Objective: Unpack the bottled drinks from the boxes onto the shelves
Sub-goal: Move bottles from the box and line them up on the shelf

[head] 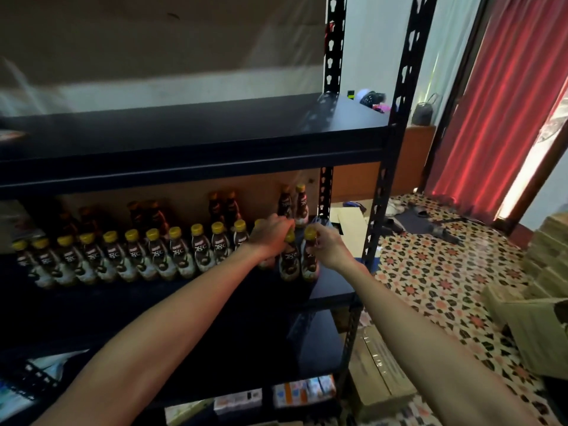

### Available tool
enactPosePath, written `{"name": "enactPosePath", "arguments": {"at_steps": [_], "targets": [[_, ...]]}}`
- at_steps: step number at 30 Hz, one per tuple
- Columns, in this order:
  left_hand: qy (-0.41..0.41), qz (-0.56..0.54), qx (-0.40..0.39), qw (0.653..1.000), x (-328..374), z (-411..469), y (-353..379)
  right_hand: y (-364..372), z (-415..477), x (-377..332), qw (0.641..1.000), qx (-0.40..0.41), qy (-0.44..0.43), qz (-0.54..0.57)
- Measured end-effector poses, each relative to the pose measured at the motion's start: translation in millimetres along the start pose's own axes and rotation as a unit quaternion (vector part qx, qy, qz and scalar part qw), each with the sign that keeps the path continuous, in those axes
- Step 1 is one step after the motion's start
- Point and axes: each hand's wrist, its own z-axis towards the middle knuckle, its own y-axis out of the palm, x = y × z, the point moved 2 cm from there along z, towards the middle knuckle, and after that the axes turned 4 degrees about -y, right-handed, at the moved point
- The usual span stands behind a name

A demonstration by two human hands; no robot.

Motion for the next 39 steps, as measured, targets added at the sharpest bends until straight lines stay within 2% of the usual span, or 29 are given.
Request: {"name": "enactPosePath", "arguments": {"at_steps": [3,8,21,25,27,30,32,39], "targets": [[0.02,0.063,0.048,0.997,-1.4,5.3,-3.2,-0.7,0.8,-12.5,0.999,0.03,-0.009,0.019],[0.01,0.073,0.082,0.994,-5.2,12.4,-2.7,-3.5,6.0,-18.8,0.999,0.045,0.003,0.018],[-0.024,0.057,0.058,0.996,-12.9,26.2,1.7,-1.6,26.4,-20.3,0.999,0.026,0.026,0.012],[-0.011,0.084,0.065,0.994,-15.4,19.7,3.9,5.4,28.1,-15.2,0.999,0.023,0.031,0.031],[0.0,0.074,0.091,0.993,-18.2,10.5,9.4,12.8,18.5,-13.7,0.997,0.057,0.031,0.047],[0.026,0.018,0.159,0.987,-26.1,-11.9,23.2,27.7,-7.7,-16.2,0.982,0.182,0.009,0.051],[0.045,-0.011,0.194,0.98,-33.2,-32.0,33.0,43.6,-25.5,-21.1,0.978,0.203,0.015,0.04],[0.053,-0.05,0.084,0.994,-80.5,-105.6,63.9,117.6,-66.2,-64.2,0.971,0.237,-0.001,0.007]]}}
